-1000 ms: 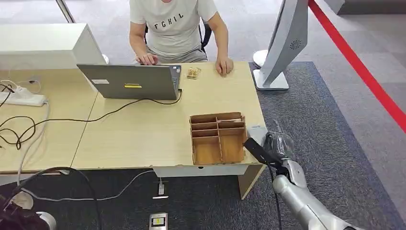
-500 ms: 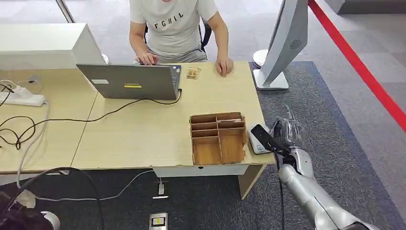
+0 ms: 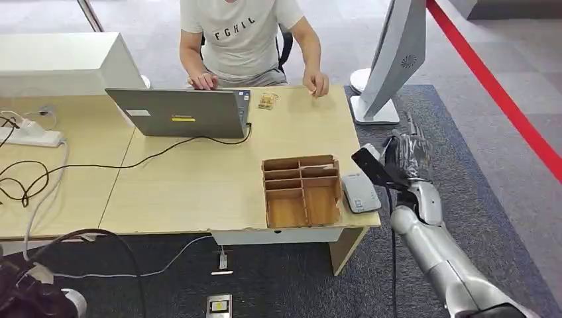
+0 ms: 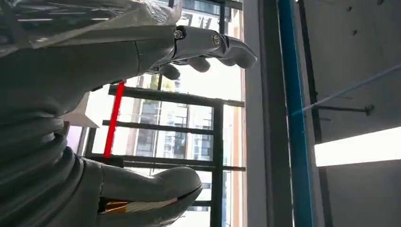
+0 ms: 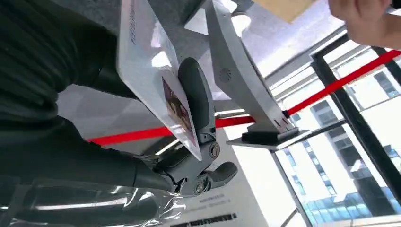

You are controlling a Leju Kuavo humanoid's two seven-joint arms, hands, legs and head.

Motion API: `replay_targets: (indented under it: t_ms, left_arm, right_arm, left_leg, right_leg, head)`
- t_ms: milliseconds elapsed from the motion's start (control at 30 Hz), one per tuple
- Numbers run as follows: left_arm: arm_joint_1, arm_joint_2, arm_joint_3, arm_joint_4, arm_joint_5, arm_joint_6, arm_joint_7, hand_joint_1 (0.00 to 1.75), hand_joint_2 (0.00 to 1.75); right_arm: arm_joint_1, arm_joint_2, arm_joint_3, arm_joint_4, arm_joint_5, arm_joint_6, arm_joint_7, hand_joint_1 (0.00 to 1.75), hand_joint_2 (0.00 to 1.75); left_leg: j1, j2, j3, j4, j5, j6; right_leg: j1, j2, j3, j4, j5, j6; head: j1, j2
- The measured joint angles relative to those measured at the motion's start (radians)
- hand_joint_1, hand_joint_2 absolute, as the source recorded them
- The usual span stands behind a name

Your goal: Pass the card to the sensor for recognition and then transmit it.

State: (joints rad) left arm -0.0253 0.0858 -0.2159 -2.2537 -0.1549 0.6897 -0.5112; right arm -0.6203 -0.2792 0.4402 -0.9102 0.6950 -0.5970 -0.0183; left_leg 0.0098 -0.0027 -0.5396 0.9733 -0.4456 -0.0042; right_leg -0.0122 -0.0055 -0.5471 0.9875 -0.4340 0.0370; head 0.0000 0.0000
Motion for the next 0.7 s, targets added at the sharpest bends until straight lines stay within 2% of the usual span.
replay_targets:
  t_ms: [133,333,700]
  left_arm:
    - [-0.019,0.0,-0.017,0.012,0.017,0.0,-0.002,0.0,1.75]
    - [-0.039,0.0,-0.033,0.037,0.056,0.0,-0.037,0.0,1.75]
    - [-0.056,-0.001,-0.047,0.075,0.075,0.0,-0.067,0.0,1.75]
  right_arm:
    - [-0.056,0.037,0.005,-0.004,0.027,0.021,-0.011,1.75,1.75]
    - [-0.141,0.099,0.015,0.018,0.04,0.039,-0.035,1.75,1.75]
    - [-0.262,0.202,0.037,0.161,0.05,0.024,-0.066,1.75,1.75]
  left_leg:
    - [0.0,0.0,0.0,0.0,0.0,0.0]
    - [0.0,0.0,0.0,0.0,0.0,0.0]
    - [0.0,0.0,-0.001,0.0,0.0,0.0]
  right_leg:
    - [0.0,0.0,0.0,0.0,0.0,0.0]
    - [0.0,0.0,0.0,0.0,0.0,0.0]
    - [0.0,0.0,0.0,0.0,0.0,0.0]
  head:
    - [0.0,0.0]
    - [0.0,0.0]
    - [0.0,0.0]
